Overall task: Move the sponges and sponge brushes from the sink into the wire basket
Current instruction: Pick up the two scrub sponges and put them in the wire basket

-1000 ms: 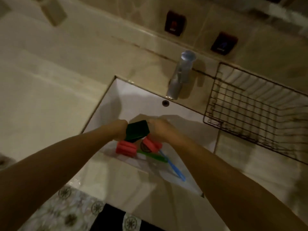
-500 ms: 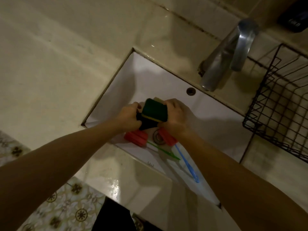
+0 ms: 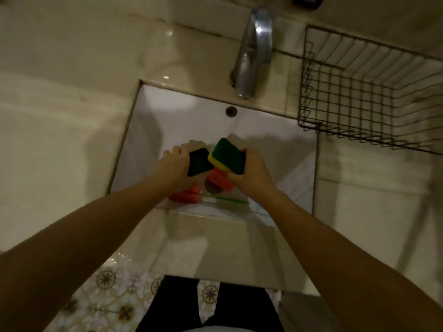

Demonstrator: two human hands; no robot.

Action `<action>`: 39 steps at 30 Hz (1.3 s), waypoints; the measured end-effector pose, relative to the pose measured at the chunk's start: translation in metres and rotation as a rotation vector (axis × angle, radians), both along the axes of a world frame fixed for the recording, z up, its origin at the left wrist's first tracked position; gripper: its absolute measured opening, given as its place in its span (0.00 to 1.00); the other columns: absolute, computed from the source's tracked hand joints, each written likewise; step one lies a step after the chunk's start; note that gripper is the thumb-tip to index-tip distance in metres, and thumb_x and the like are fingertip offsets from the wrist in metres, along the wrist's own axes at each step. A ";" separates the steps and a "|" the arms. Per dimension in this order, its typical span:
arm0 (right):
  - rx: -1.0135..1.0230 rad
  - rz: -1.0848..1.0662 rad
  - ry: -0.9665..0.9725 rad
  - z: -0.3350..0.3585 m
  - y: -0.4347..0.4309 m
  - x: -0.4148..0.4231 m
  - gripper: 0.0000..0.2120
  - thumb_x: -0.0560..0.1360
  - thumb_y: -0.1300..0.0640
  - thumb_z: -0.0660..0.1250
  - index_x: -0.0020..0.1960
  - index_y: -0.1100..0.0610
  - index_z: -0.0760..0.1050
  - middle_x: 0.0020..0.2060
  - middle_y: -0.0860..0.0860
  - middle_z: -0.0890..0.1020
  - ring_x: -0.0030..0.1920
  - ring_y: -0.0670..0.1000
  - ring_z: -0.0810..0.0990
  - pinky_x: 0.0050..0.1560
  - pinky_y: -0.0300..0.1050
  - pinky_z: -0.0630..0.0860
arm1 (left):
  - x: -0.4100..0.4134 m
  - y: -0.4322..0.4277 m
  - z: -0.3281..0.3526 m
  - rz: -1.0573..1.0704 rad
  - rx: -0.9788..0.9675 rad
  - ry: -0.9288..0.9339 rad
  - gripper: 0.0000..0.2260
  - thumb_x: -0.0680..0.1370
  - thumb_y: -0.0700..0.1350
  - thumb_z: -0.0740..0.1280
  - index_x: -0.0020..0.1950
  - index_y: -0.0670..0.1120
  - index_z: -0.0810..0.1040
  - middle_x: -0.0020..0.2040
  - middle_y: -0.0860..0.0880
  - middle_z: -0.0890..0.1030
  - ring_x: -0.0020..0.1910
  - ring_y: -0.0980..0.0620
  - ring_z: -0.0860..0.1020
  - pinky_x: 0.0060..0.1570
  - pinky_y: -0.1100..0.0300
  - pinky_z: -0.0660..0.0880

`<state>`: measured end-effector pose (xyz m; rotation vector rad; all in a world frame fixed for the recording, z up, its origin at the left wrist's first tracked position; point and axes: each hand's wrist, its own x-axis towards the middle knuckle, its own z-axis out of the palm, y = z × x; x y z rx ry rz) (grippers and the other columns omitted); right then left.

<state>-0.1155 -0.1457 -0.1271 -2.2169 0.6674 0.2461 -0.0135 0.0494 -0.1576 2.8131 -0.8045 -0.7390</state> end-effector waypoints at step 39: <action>-0.441 -0.146 -0.190 0.183 -0.280 -0.058 0.27 0.64 0.66 0.75 0.60 0.53 0.71 0.60 0.55 0.70 0.58 0.54 0.72 0.58 0.48 0.76 | 0.042 -0.315 0.200 -0.430 -0.205 -0.223 0.31 0.69 0.46 0.72 0.69 0.46 0.65 0.62 0.43 0.73 0.57 0.44 0.76 0.49 0.51 0.77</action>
